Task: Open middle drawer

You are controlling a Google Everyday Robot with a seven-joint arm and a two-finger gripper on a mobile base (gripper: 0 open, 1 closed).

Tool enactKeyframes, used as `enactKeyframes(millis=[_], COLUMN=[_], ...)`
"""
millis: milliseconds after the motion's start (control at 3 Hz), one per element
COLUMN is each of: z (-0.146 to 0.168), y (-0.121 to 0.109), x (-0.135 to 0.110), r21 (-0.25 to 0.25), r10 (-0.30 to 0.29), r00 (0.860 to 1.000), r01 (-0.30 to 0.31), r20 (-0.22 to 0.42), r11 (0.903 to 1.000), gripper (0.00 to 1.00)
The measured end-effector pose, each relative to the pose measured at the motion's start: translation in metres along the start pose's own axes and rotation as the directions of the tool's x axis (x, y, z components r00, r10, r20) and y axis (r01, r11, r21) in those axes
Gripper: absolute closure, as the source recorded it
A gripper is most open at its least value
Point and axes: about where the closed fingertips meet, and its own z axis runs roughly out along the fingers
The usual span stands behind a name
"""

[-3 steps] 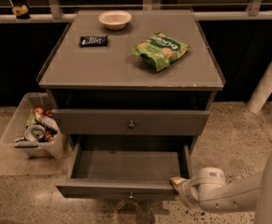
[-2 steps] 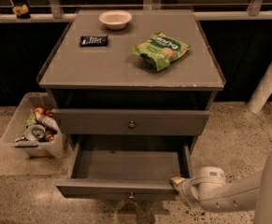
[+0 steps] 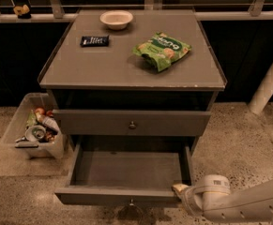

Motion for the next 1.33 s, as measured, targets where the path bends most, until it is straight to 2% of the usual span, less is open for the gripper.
enactKeyframes(millis=[333,667,1333], z=[0.0,-0.001,-0.001], y=[0.0,0.01,0.014], x=[0.0,-0.007,-0.01], r21=[0.0,0.007,0.007], r10=[0.0,-0.034,-0.044], r00=[1.0,0.999,0.999], r01=[0.0,0.034,0.044], r20=[0.0,-0.002,0.01], r11=[1.0,0.9994,0.999], gripper=[1.0,1.0,1.0])
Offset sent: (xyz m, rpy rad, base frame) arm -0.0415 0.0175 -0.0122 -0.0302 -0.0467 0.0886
